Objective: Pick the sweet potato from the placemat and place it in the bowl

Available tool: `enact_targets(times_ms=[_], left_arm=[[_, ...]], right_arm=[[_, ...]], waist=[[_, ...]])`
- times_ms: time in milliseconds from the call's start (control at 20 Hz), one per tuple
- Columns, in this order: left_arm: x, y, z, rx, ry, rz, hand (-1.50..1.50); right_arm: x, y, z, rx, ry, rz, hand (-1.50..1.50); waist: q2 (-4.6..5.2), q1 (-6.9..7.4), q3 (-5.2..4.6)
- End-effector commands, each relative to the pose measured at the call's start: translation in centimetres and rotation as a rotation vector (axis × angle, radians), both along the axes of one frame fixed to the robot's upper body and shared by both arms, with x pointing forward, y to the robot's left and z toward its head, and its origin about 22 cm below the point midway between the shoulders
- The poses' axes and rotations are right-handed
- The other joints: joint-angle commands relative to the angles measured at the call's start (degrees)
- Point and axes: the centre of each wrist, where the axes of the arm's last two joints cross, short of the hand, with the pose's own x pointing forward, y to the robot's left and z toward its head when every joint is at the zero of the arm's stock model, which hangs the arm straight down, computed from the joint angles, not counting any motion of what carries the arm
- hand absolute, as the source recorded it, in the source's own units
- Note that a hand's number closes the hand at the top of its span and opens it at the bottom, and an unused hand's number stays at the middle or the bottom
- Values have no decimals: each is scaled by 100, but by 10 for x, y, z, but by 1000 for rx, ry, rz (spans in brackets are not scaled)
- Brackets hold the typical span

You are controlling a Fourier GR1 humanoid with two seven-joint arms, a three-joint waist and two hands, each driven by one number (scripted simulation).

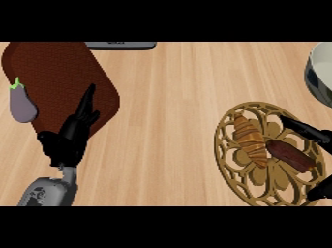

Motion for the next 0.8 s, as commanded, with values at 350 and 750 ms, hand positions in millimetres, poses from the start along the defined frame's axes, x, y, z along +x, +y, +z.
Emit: enact_targets(times_ms=[350,750], left_arm=[[6,10,0,11,2,1,0],[-3,5,6,-4,-5,-8,0]], right_arm=[[21,17,-34,-91,-48,90,-150],[7,27,-35,-140,-173,279,150]], waist=[[3,-1,-4],[-8,-9,-1]])
